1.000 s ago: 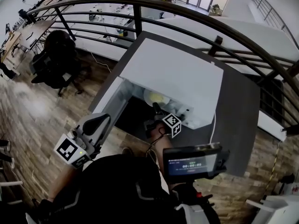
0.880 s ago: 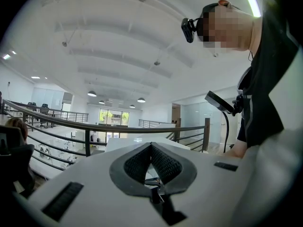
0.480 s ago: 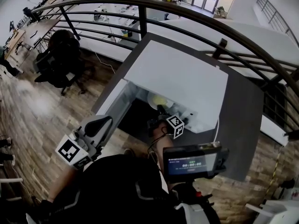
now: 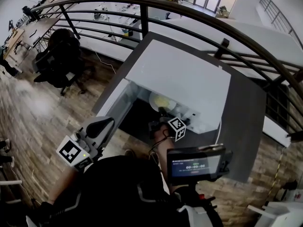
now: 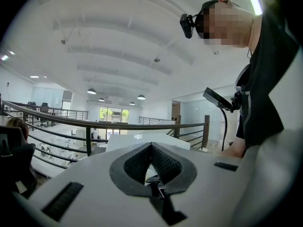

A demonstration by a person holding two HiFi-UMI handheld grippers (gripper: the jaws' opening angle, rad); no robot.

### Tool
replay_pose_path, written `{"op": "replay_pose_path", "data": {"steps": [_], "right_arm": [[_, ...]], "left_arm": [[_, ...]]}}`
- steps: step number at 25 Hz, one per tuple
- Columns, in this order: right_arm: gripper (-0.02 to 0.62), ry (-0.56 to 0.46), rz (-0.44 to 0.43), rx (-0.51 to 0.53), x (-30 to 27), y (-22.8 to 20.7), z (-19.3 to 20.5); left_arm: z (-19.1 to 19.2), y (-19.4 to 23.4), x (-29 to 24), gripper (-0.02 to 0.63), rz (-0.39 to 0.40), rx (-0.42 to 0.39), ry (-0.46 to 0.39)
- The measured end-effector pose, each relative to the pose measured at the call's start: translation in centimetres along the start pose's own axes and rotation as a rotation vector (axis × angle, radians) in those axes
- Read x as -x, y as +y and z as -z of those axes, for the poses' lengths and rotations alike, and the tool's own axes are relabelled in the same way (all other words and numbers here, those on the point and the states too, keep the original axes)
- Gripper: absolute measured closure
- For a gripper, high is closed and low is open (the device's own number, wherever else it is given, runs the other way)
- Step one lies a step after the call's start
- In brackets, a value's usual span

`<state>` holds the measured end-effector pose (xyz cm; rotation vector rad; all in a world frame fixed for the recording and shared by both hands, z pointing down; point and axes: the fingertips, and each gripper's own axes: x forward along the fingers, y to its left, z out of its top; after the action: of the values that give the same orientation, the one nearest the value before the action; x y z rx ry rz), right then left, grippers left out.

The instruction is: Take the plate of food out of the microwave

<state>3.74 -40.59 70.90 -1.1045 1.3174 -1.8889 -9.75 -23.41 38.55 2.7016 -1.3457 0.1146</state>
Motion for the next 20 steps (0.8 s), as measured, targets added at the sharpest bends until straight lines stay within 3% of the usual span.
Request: {"op": "replay_pose_path", "data": {"steps": [14, 20], "right_arm": [[0.581, 0.042, -0.027, 0.079, 4.2, 0.3, 0.8], [0.581, 0.13, -0.061, 0.06, 7.4, 2.2, 3.3]], "left_arm": [[-0.5, -1.1, 0.6, 0.603, 0.048, -0.007, -0.032], [-0.6, -1.5, 0.8, 0.603, 0.064, 0.0, -0.055]]}}
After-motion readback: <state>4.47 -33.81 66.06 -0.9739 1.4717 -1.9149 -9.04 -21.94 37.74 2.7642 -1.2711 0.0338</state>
